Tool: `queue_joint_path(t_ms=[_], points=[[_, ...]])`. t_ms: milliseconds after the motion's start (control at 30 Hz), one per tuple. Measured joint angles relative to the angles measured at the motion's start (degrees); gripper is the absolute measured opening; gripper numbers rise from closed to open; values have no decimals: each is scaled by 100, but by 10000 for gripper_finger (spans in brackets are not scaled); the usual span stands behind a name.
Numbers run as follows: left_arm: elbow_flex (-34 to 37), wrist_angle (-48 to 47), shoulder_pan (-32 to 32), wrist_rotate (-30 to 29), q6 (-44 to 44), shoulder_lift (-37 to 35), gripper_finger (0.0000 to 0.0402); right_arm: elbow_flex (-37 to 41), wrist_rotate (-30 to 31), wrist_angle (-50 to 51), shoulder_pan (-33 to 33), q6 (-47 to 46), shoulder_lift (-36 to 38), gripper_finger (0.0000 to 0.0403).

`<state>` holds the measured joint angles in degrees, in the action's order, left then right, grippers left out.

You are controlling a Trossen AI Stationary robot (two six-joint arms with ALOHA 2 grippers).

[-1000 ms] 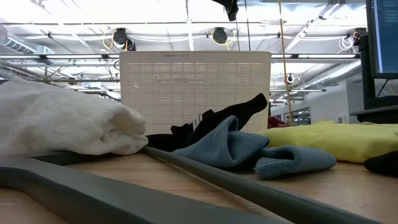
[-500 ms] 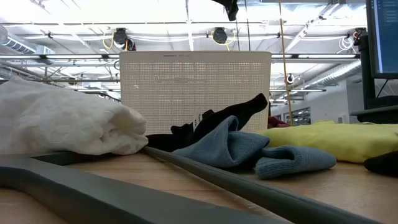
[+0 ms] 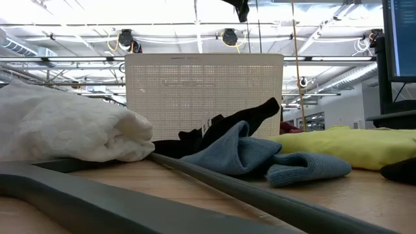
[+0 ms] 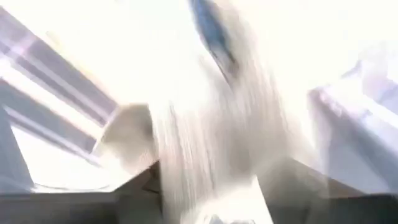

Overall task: Pick & Place Cloths
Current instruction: Put the gray sock into the transparent bin, then put the black sock into the transparent bin

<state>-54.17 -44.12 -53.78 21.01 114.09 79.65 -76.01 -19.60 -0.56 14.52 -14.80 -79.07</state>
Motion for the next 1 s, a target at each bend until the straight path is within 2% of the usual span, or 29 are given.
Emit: queue_joint_path(t_ms=[200, 267, 333, 400, 500, 633, 833, 1000], points=[[0, 388, 25, 773, -666, -109, 266, 0, -1, 2, 0, -16, 0, 143], [0, 545, 39, 757, -490, -267, 279, 0, -1, 2, 0, -16, 0, 142], [-48, 549, 38, 503, -160, -499, 287, 0, -1, 0, 0, -16, 0, 142], [-151, 518, 0, -50, 168, -783, 292, 0, -1, 2, 7, -14, 0, 143], [-300, 477, -78, -1309, 524, -1244, 294, 0, -3, 2, 15, 21, 0, 145], [-363, 473, -64, -2935, 424, -1710, 294, 0, -174, 78, 15, 45, 0, 144], [-366, 455, 503, -4334, -1096, -2097, 294, -1, -753, 947, 52, 135, 131, 138], [-367, 463, 1313, -4918, -2820, -2247, 294, 0, -733, 2127, 52, 483, 433, 137]])
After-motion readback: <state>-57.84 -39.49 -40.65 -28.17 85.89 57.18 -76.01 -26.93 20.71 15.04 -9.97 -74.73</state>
